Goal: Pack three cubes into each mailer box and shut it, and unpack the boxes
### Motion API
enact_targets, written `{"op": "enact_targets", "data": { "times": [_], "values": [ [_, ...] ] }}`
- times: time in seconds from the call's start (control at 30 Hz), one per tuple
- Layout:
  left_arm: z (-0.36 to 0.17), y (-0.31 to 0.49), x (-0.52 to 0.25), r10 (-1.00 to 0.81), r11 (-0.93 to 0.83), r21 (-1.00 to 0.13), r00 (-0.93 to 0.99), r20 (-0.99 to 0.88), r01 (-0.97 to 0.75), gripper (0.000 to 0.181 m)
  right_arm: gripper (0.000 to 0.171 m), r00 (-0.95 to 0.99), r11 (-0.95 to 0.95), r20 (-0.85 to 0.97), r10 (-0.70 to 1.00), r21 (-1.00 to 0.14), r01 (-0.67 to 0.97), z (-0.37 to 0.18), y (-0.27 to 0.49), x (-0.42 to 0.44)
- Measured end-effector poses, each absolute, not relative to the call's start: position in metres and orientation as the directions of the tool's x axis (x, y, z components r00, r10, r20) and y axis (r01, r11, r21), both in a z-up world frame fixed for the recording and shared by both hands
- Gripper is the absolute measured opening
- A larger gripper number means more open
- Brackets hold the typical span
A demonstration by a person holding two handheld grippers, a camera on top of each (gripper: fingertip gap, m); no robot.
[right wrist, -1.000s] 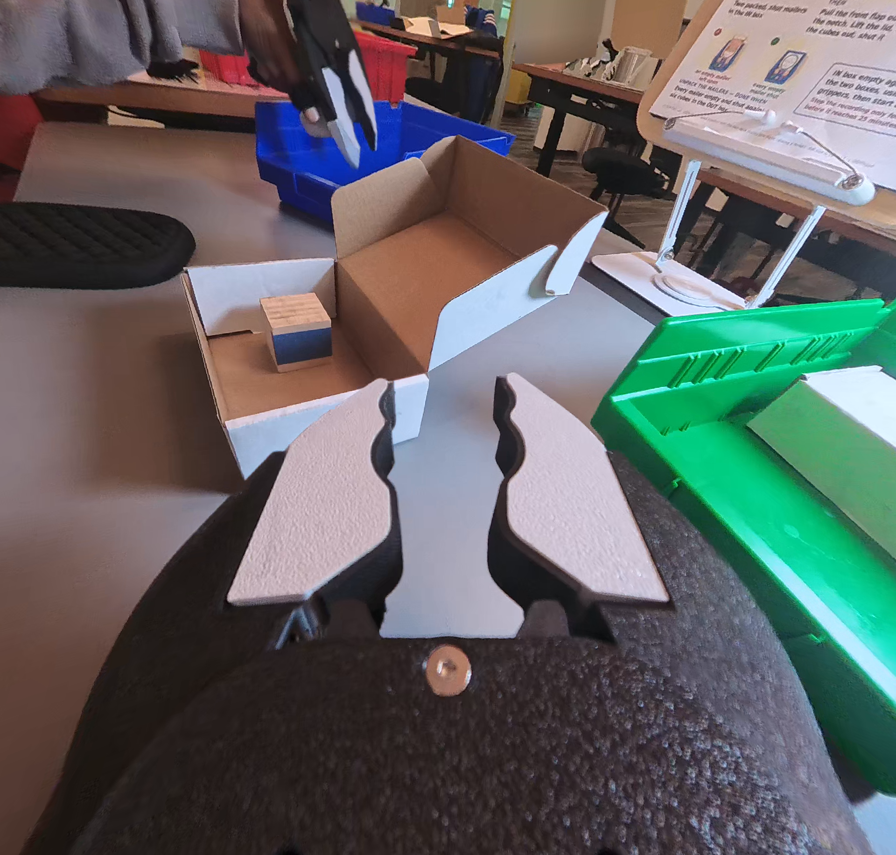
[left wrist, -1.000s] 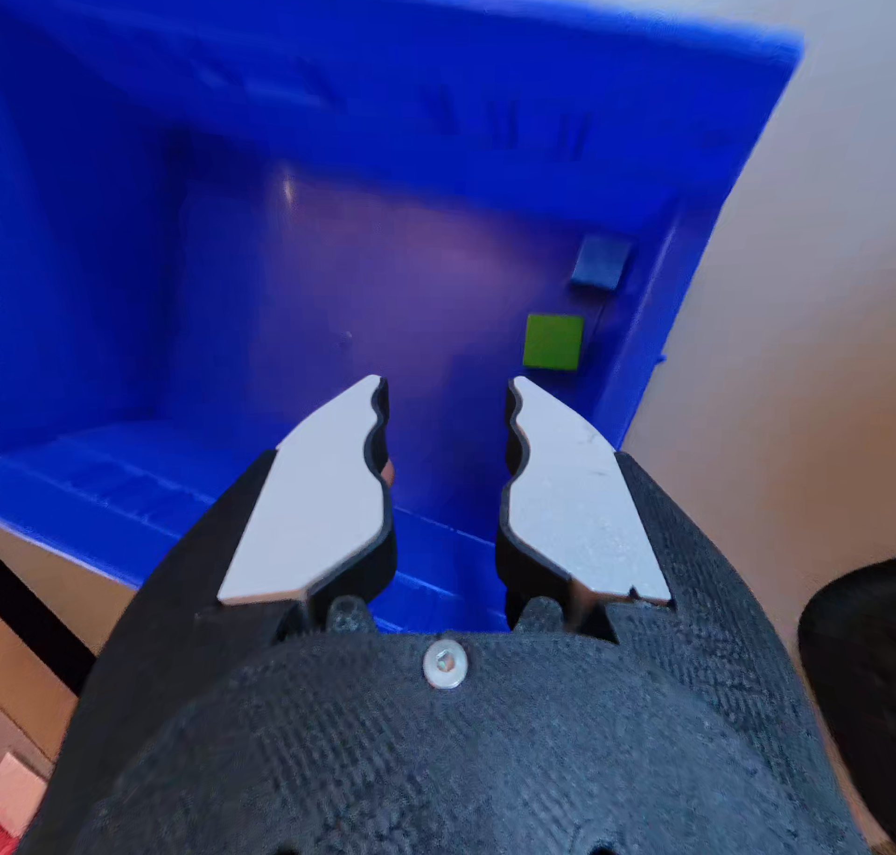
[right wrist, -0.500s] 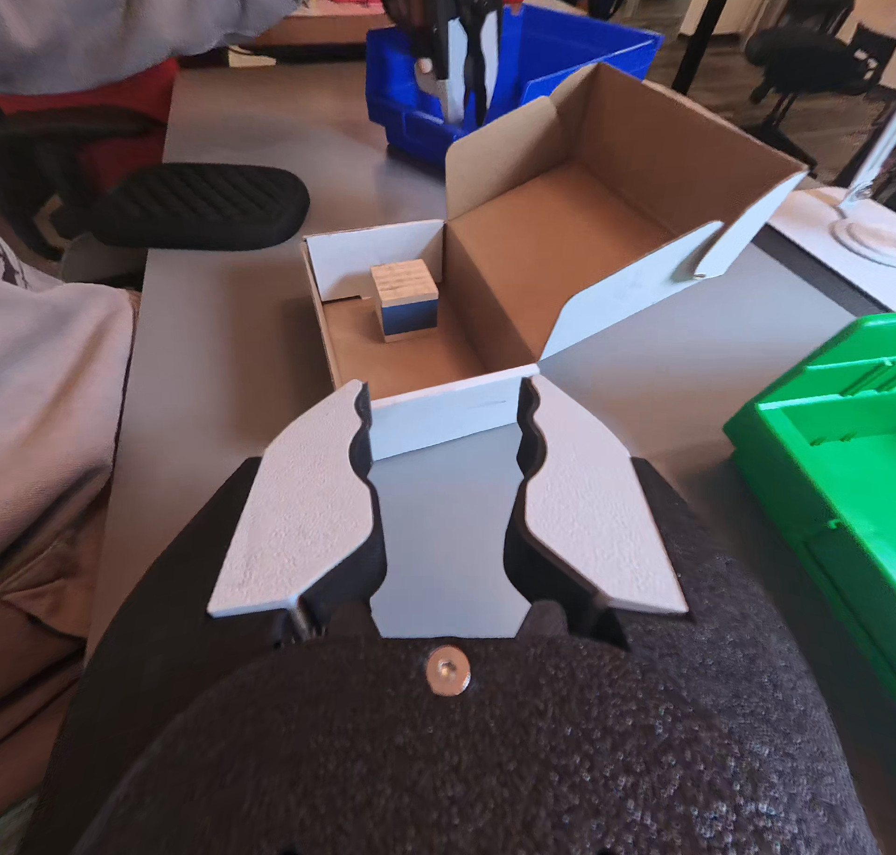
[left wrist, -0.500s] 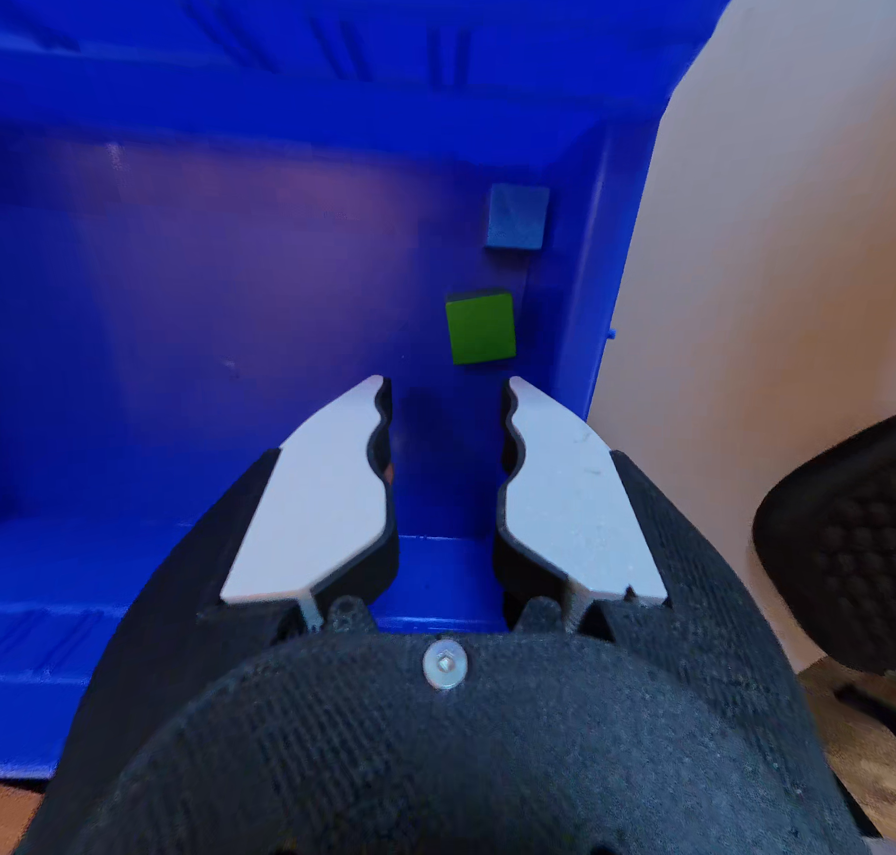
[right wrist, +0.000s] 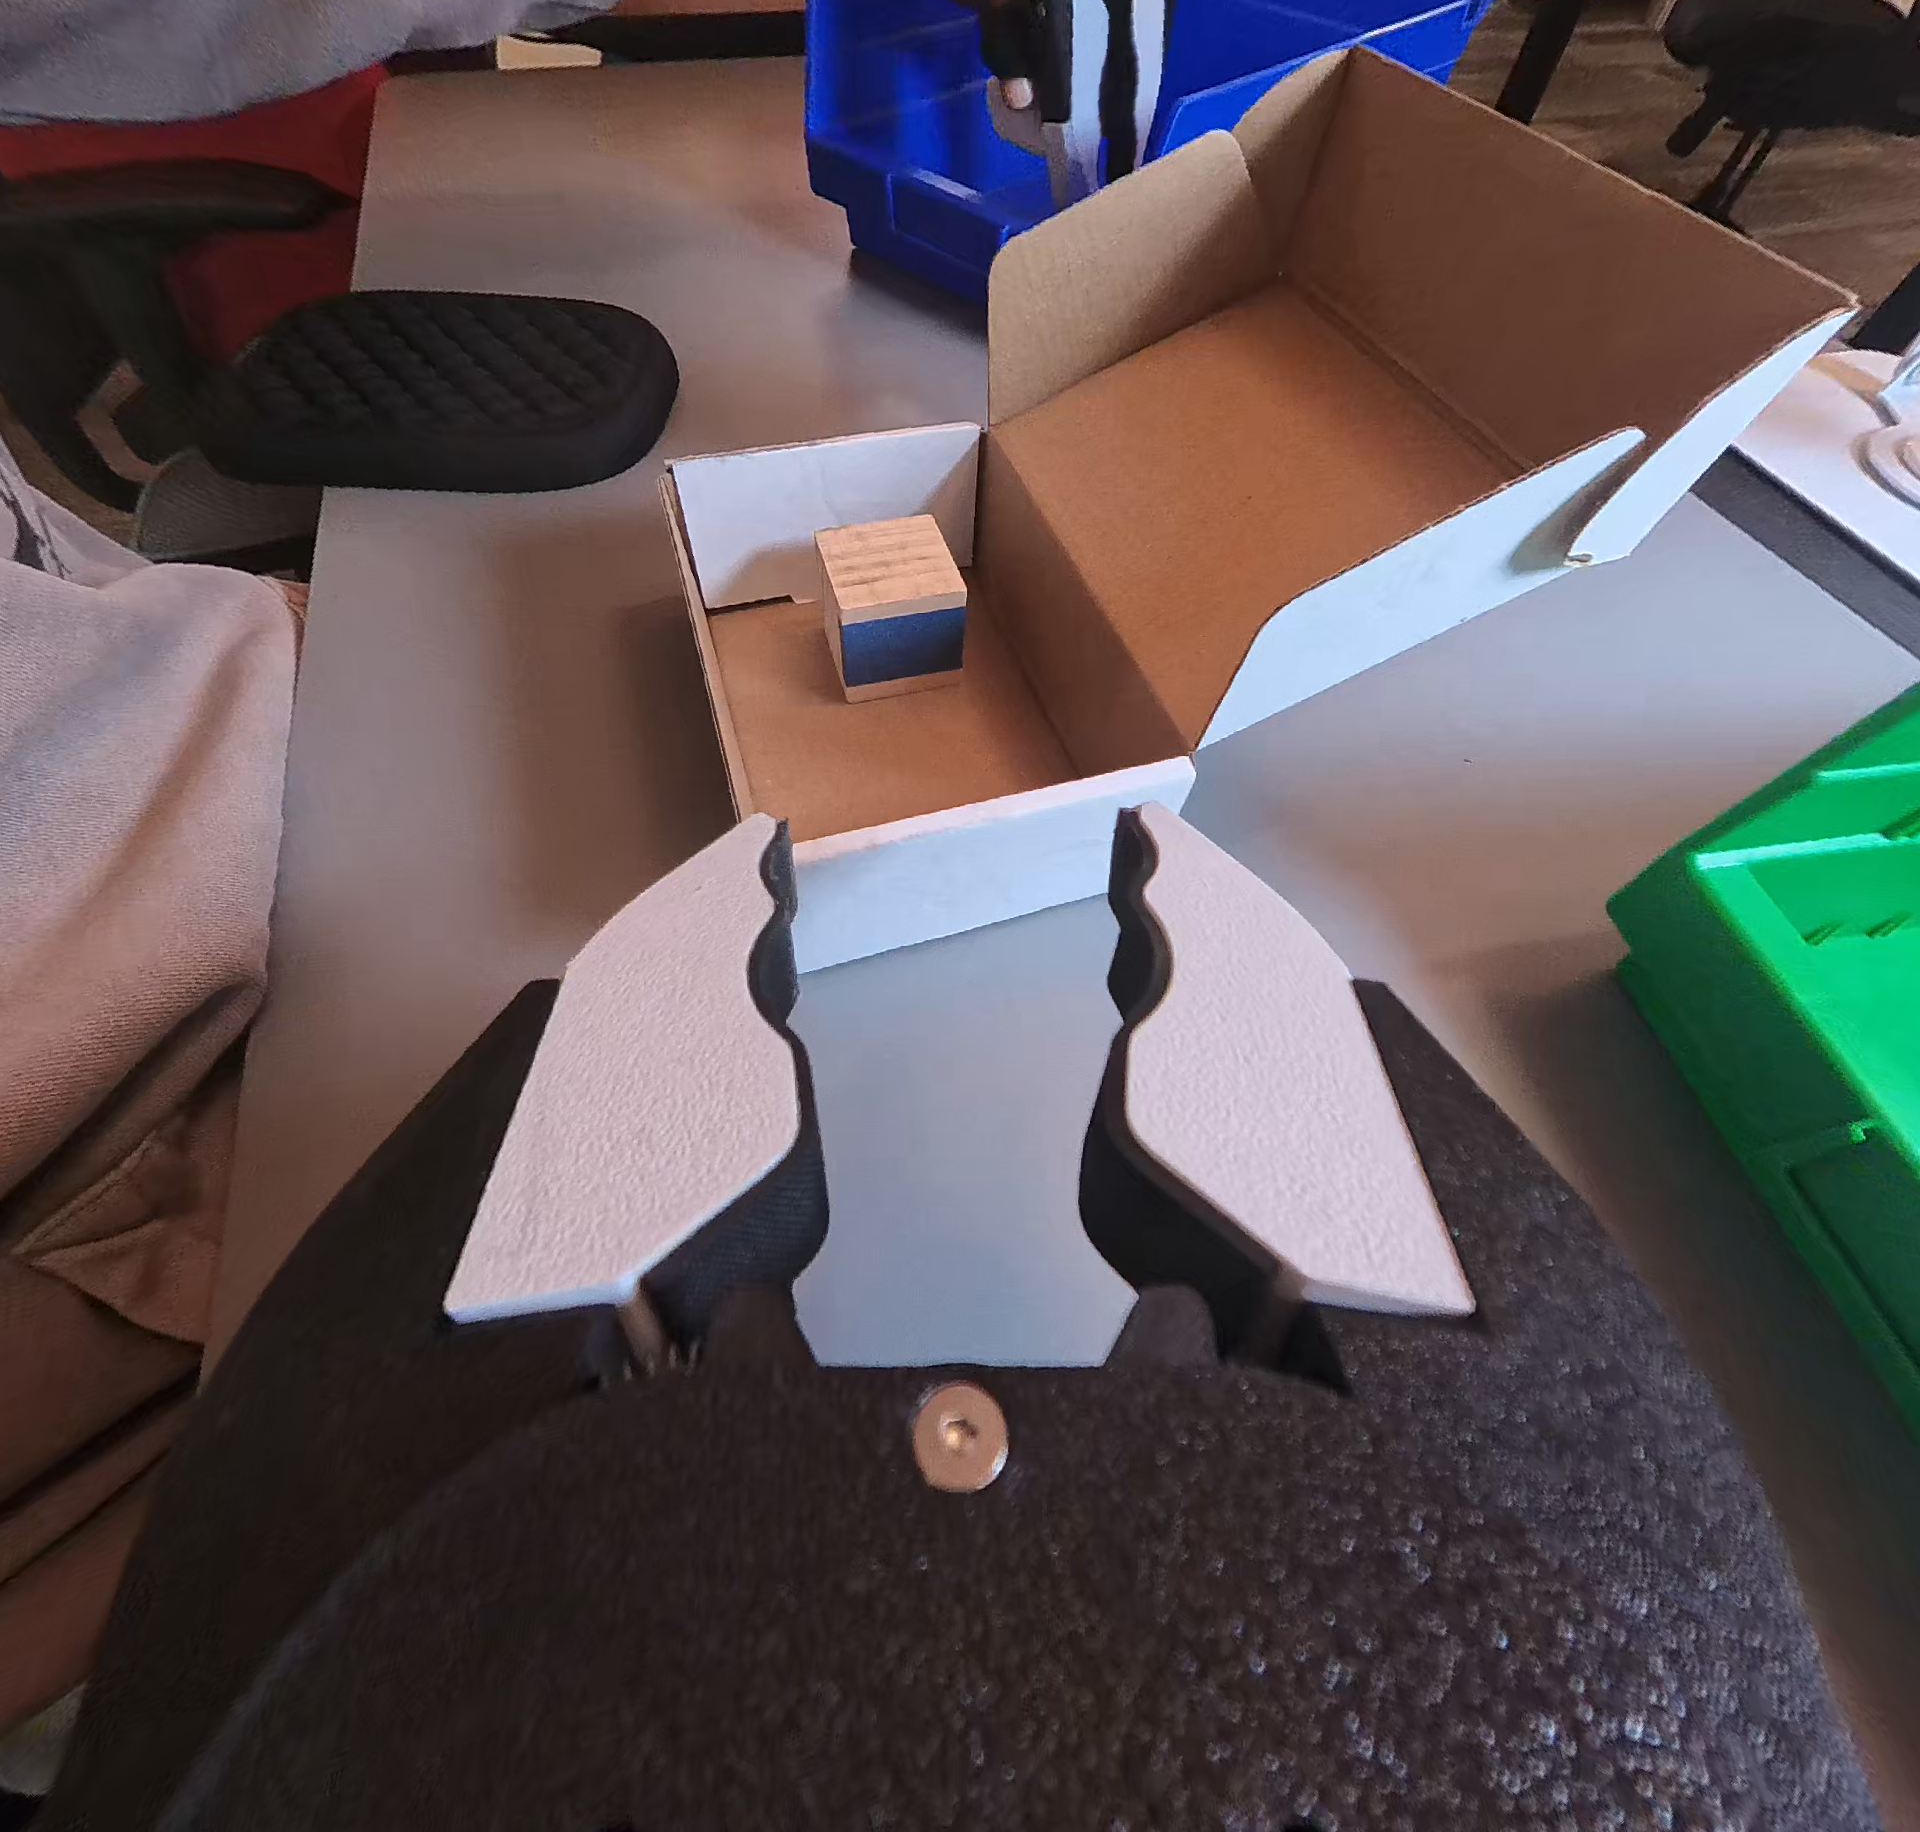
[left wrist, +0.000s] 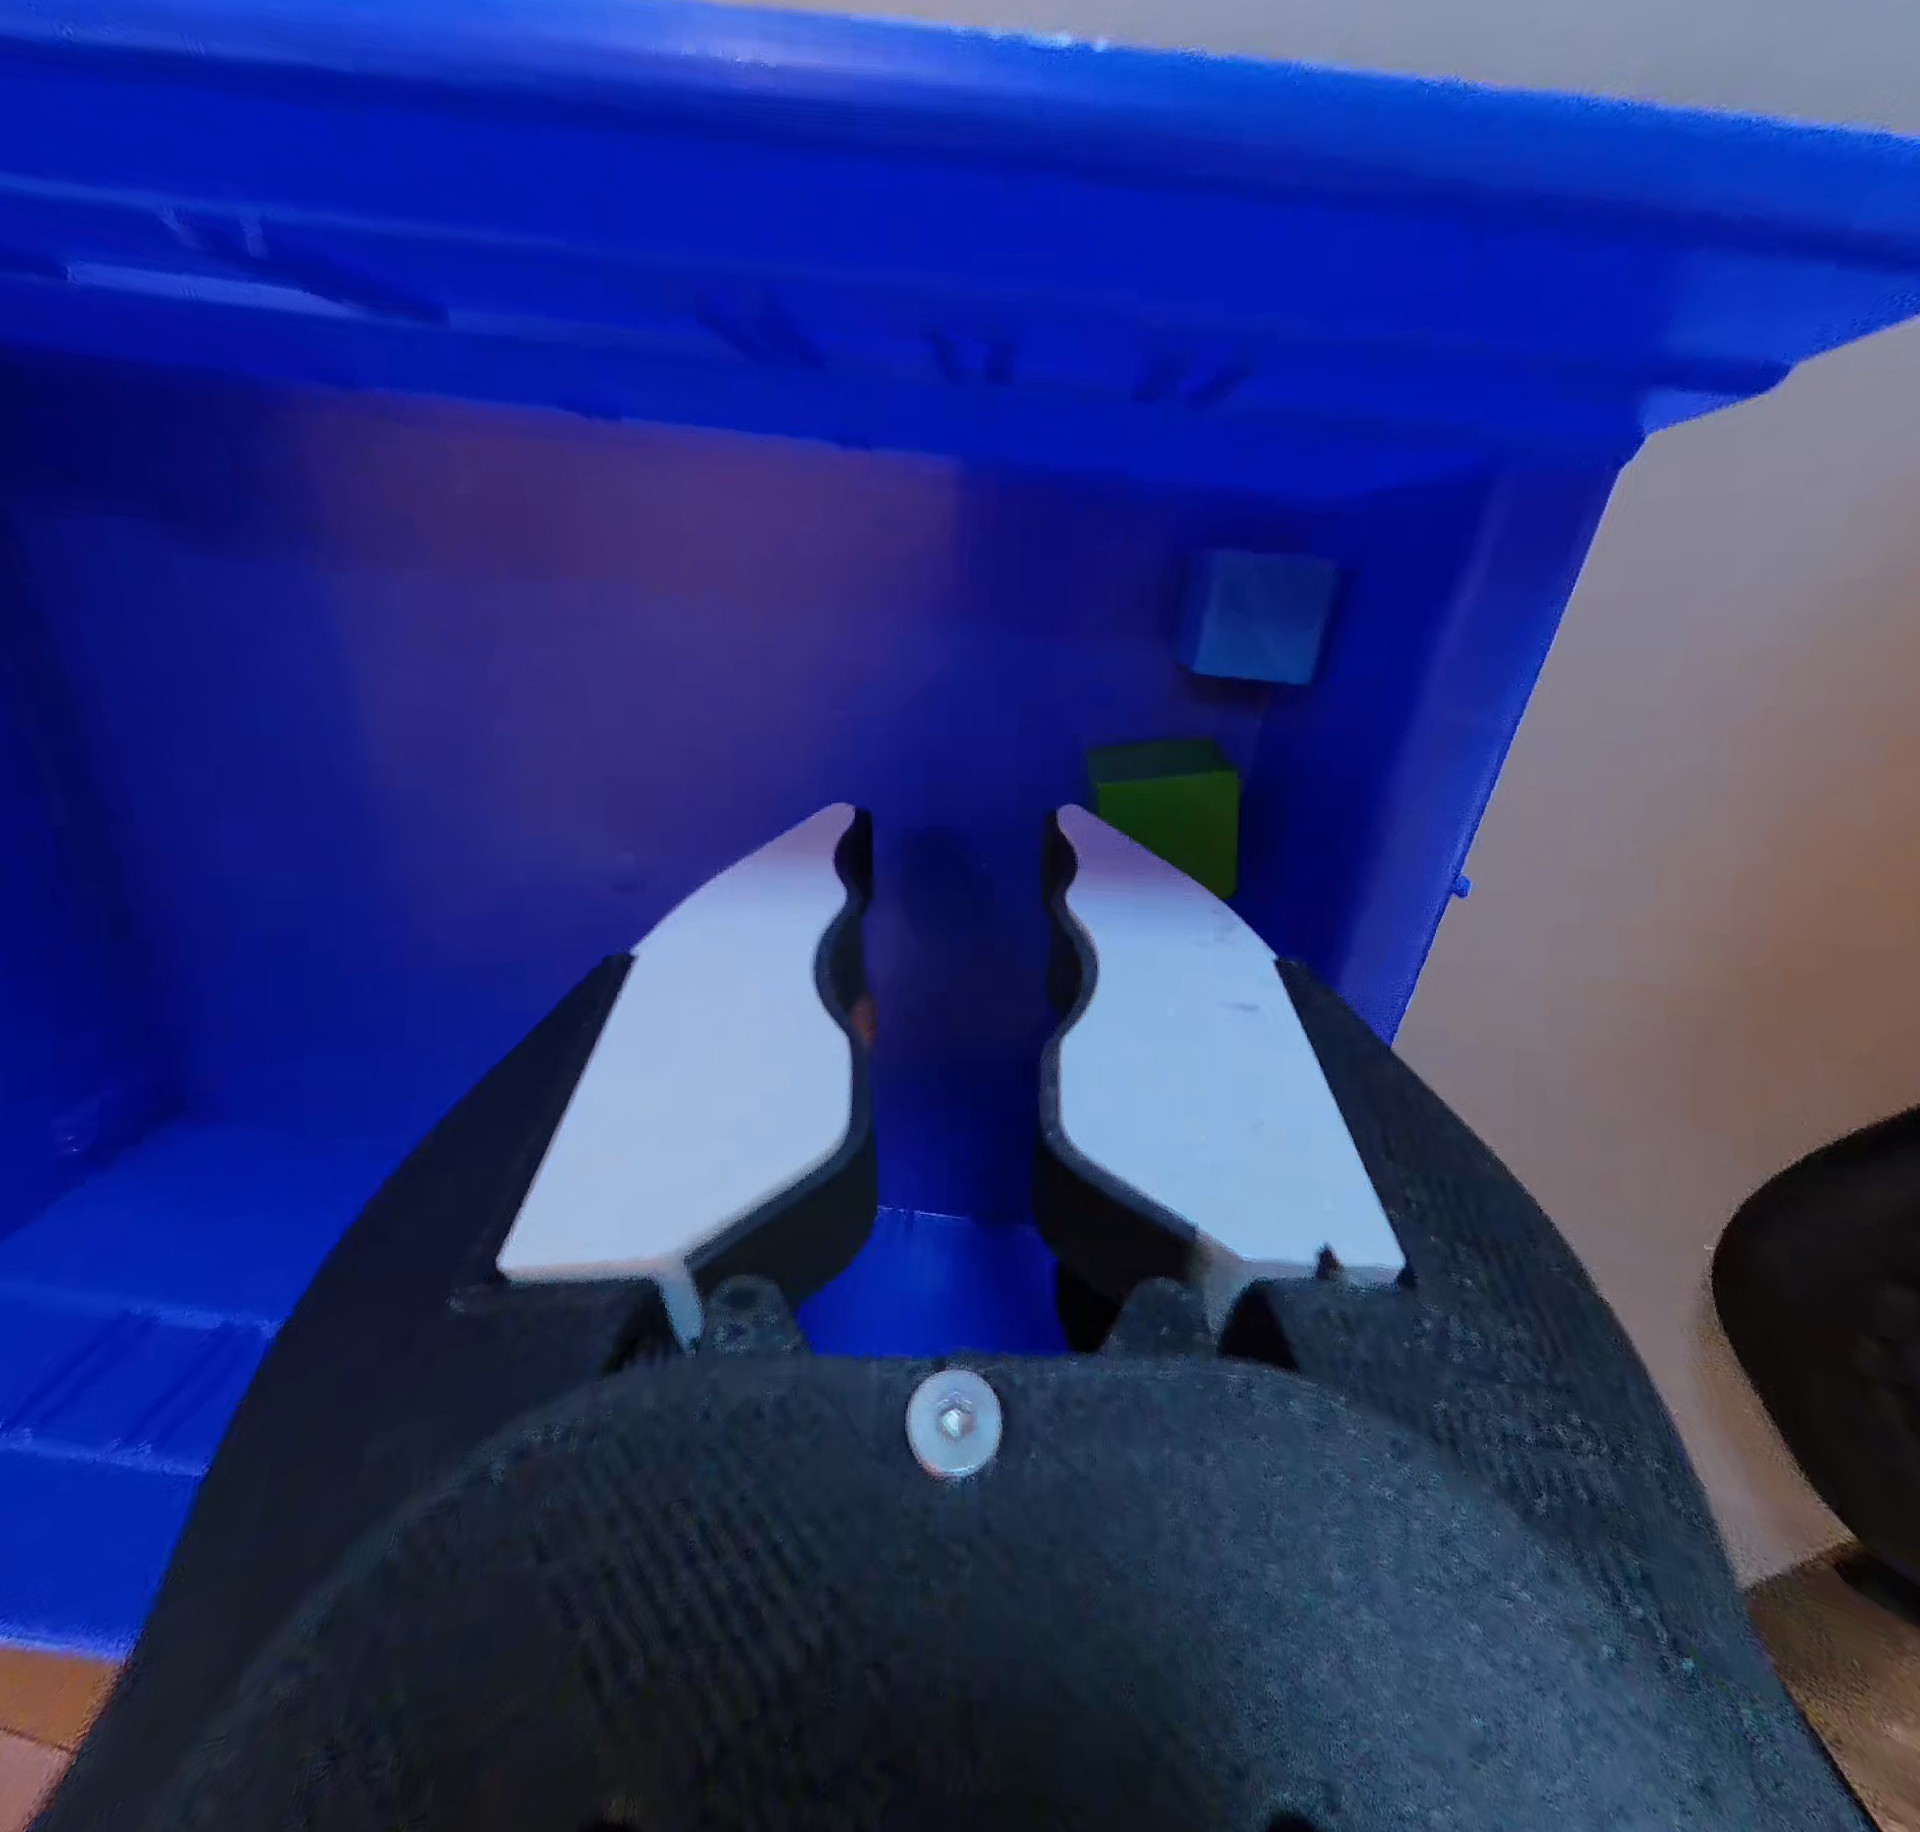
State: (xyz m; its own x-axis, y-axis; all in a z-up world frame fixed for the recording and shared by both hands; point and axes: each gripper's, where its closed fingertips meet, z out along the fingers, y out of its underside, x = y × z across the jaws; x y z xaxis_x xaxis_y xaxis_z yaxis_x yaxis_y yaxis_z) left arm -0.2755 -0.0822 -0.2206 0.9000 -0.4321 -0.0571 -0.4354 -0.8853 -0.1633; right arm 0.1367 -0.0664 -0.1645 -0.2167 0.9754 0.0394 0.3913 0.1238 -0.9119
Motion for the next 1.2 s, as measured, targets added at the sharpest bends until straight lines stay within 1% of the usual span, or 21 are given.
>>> {"op": "enact_targets", "data": {
  "times": [0.07, 0.17, 0.2, 0.3, 0.43, 0.5, 0.57, 0.6, 0.63, 0.7, 0.73, 0.8, 0.83, 0.9, 0.97, 1.03, 1.13, 1.2],
  "values": [
    [-0.221, -0.085, -0.272, -0.431, -0.889, -0.159, 0.902, -0.026, -0.429, 0.038, 0.058, -0.216, 0.127, 0.043, 0.975, -0.91, 0.395, -0.166, -0.066, 0.137],
    [-0.22, -0.094, -0.253, -0.451, -0.886, -0.17, 0.889, 0.087, -0.432, 0.045, 0.057, -0.216, 0.129, 0.044, 0.975, -0.908, 0.399, -0.167, -0.066, 0.137],
    [-0.223, -0.096, -0.252, -0.452, -0.887, -0.154, 0.887, 0.094, -0.435, 0.044, 0.057, -0.217, 0.128, 0.042, 0.975, -0.908, 0.398, -0.167, -0.066, 0.136],
    [-0.224, -0.095, -0.248, -0.427, -0.899, -0.179, 0.891, 0.152, -0.4, 0.042, 0.057, -0.218, 0.127, 0.041, 0.975, -0.908, 0.399, -0.168, -0.066, 0.136],
    [-0.226, -0.096, -0.247, -0.395, -0.915, -0.181, 0.891, 0.224, -0.36, 0.042, 0.056, -0.212, 0.126, 0.041, 0.976, -0.907, 0.402, -0.169, -0.065, 0.136],
    [-0.225, -0.092, -0.249, -0.401, -0.91, -0.2, 0.894, 0.198, -0.364, 0.036, 0.055, -0.208, 0.124, 0.041, 0.977, -0.908, 0.401, -0.169, -0.064, 0.136],
    [-0.222, -0.086, -0.256, -0.395, -0.905, -0.225, 0.909, 0.133, -0.36, 0.019, 0.055, -0.207, 0.121, 0.039, 0.978, -0.908, 0.401, -0.17, -0.063, 0.136],
    [-0.221, -0.085, -0.262, -0.402, -0.899, -0.225, 0.911, 0.091, -0.375, 0.02, 0.055, -0.207, 0.121, 0.039, 0.978, -0.908, 0.4, -0.17, -0.063, 0.136],
    [-0.22, -0.086, -0.264, -0.429, -0.886, -0.225, 0.901, 0.07, -0.405, 0.026, 0.055, -0.209, 0.121, 0.039, 0.977, -0.909, 0.399, -0.17, -0.063, 0.136],
    [-0.214, -0.088, -0.264, -0.557, -0.806, -0.241, 0.831, -0.004, -0.541, 0.03, 0.054, -0.213, 0.125, 0.042, 0.976, -0.911, 0.394, -0.17, -0.063, 0.136],
    [-0.21, -0.09, -0.262, -0.64, -0.736, -0.238, 0.766, -0.057, -0.633, 0.034, 0.054, -0.213, 0.126, 0.044, 0.976, -0.912, 0.391, -0.17, -0.062, 0.136],
    [-0.202, -0.091, -0.258, -0.754, -0.606, -0.217, 0.64, -0.151, -0.765, 0.036, 0.053, -0.213, 0.119, 0.038, 0.976, -0.915, 0.386, -0.17, -0.061, 0.136],
    [-0.199, -0.093, -0.255, -0.792, -0.554, -0.19, 0.583, -0.181, -0.811, 0.036, 0.052, -0.214, 0.111, 0.029, 0.977, -0.917, 0.384, -0.17, -0.06, 0.136],
    [-0.202, -0.097, -0.256, -0.868, -0.433, -0.078, 0.439, -0.232, -0.898, 0.042, 0.052, -0.217, 0.094, 0.009, 0.976, -0.919, 0.383, -0.171, -0.058, 0.135],
    [-0.211, -0.1, -0.257, -0.924, -0.299, 0.017, 0.285, -0.256, -0.954, 0.047, 0.051, -0.22, 0.069, -0.021, 0.975, -0.917, 0.392, -0.174, -0.056, 0.134],
    [-0.218, -0.099, -0.259, -0.951, -0.178, 0.083, 0.149, -0.272, -0.981, 0.047, 0.051, -0.222, 0.035, -0.059, 0.973, -0.917, 0.398, -0.175, -0.054, 0.133],
    [-0.221, -0.097, -0.257, -0.965, -0.052, 0.109, 0.022, -0.262, -0.993, 0.05, 0.049, -0.217, -0.013, -0.107, 0.97, -0.918, 0.396, -0.174, -0.05, 0.131],
    [-0.226, -0.096, -0.254, -0.968, 0.001, 0.095, -0.025, -0.249, -0.995, 0.045, 0.048, -0.21, -0.042, -0.134, 0.969, -0.919, 0.393, -0.172, -0.046, 0.131]
  ]
}}
